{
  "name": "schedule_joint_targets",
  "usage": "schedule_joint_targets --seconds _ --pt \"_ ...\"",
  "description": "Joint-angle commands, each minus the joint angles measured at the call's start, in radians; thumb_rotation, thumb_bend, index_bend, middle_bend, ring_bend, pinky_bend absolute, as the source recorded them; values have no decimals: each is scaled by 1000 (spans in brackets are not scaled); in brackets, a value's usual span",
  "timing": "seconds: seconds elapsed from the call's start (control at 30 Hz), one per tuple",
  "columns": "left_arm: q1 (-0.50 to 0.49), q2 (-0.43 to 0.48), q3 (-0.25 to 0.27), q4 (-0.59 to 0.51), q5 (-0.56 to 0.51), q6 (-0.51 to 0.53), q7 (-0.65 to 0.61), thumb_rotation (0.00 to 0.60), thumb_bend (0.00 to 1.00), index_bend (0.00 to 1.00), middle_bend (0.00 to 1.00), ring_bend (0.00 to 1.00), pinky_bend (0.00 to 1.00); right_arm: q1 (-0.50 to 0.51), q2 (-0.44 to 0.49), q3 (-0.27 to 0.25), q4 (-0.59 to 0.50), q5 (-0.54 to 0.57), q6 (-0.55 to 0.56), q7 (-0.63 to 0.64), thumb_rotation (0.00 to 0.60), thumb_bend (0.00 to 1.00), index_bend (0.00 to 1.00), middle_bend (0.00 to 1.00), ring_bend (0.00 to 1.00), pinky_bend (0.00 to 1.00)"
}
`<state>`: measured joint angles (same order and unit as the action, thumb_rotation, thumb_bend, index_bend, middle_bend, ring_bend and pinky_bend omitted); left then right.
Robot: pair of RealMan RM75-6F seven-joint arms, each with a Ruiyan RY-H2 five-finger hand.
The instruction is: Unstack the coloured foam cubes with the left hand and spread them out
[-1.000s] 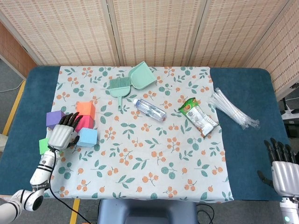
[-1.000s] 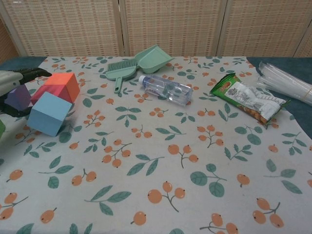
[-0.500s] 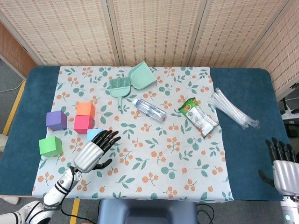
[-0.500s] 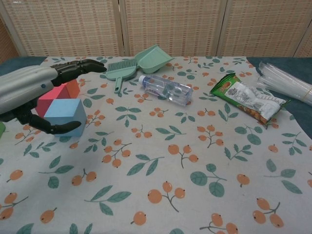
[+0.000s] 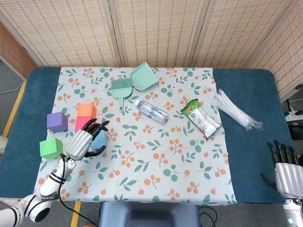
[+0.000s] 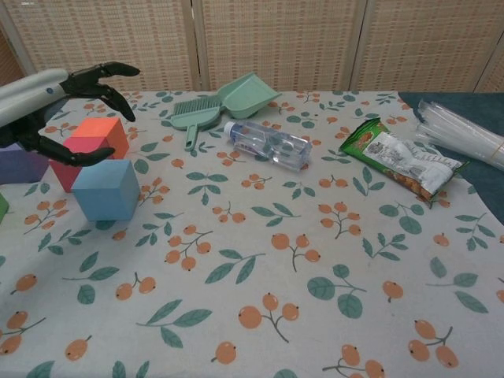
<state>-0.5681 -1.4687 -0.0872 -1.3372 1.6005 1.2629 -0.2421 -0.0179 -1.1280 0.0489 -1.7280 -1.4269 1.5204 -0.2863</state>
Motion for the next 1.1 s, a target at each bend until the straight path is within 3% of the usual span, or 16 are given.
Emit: schedule_joint_targets --seconds 0.03,0.17,0.47,0.67,0.93,1.1 --pt "-37 1 -13 59 -39 -79 -126 594 342 143 311 231 101 3 -6 0 4 4 -6 -8 600 114 0 0 0 0" --pt "-60 -30 -10 101 -43 -114 -128 542 326 137 292 185 68 11 -16 4 13 17 -19 -20 600 114 0 0 0 0" --pt "-105 -124 -11 255 -86 -204 -91 540 322 101 322 210 38 18 -10 14 18 44 -34 -7 600 114 0 0 0 0" --pt "-119 -165 -9 354 -92 -211 15 543 308 65 332 275 17 20 -8 14 17 48 -39 -5 600 114 0 0 0 0" --pt "-112 -182 -1 413 -98 -195 66 539 292 41 324 272 10 20 -4 9 11 44 -39 -4 600 114 0 0 0 0" --pt "-89 -163 2 382 -136 -218 88 530 259 0 318 298 26 19 -1 8 10 40 -36 2 600 115 0 0 0 0"
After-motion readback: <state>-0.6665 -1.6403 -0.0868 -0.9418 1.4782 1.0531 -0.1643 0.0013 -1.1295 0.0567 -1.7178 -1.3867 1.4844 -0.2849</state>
